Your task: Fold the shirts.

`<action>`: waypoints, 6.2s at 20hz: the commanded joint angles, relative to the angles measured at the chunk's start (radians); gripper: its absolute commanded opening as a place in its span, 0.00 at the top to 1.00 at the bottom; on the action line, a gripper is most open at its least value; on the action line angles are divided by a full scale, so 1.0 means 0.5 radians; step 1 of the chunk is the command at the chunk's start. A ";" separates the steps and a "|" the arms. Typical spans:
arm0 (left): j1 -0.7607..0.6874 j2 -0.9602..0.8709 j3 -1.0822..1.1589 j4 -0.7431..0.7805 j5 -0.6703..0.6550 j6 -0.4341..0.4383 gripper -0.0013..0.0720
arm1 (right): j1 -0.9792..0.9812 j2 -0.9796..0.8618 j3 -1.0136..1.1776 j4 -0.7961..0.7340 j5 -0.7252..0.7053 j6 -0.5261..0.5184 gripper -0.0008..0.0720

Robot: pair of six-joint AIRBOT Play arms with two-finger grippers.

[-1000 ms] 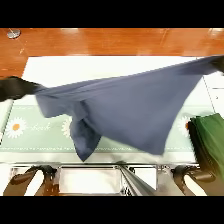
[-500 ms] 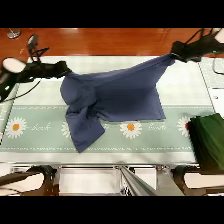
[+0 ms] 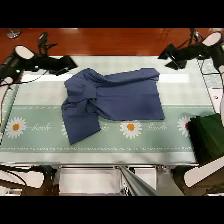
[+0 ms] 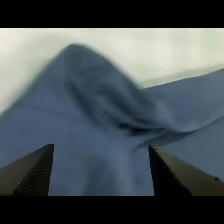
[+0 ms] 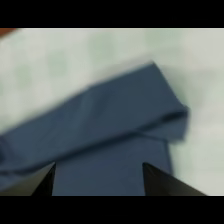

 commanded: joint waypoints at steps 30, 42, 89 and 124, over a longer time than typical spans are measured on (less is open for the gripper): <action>0.586 -0.034 -0.941 -0.441 -0.714 0.587 0.95 | -0.241 0.970 -1.831 -0.427 0.121 -0.128 0.14; 0.569 -0.034 -0.941 -0.546 -0.706 0.587 0.95 | -0.034 0.924 -2.042 0.193 -0.455 -0.181 0.14; 0.124 1.060 -0.394 0.864 -0.003 -0.367 0.95 | 0.230 1.247 -0.914 -0.240 -0.112 -0.404 0.95; 0.575 0.325 -0.494 0.548 -1.105 -0.070 0.03 | 0.030 0.518 -0.694 -0.280 0.443 -0.239 0.13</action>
